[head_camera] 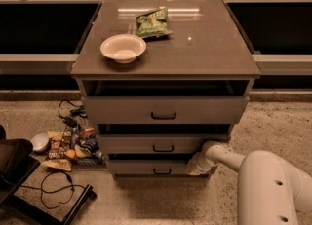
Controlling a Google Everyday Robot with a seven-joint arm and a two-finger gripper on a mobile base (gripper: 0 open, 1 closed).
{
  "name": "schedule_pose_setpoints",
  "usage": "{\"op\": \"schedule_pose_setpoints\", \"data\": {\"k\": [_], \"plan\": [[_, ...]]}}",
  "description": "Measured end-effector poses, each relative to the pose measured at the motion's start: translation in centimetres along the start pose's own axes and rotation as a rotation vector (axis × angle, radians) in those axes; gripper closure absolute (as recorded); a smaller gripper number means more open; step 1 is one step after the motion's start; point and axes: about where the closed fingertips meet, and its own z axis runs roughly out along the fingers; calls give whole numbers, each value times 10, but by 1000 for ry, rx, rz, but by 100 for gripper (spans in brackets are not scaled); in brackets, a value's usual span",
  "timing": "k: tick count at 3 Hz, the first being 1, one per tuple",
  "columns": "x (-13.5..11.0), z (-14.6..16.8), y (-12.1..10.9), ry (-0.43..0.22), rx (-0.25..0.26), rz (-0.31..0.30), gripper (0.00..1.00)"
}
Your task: Close bottom drawer
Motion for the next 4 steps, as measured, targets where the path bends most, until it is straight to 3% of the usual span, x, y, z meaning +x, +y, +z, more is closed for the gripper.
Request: {"op": "schedule_pose_setpoints", "data": {"k": [3,4], "plan": [[-2,7,6,-3,-13,-1,11],[0,7,14,-4,-16,-1,0]]}}
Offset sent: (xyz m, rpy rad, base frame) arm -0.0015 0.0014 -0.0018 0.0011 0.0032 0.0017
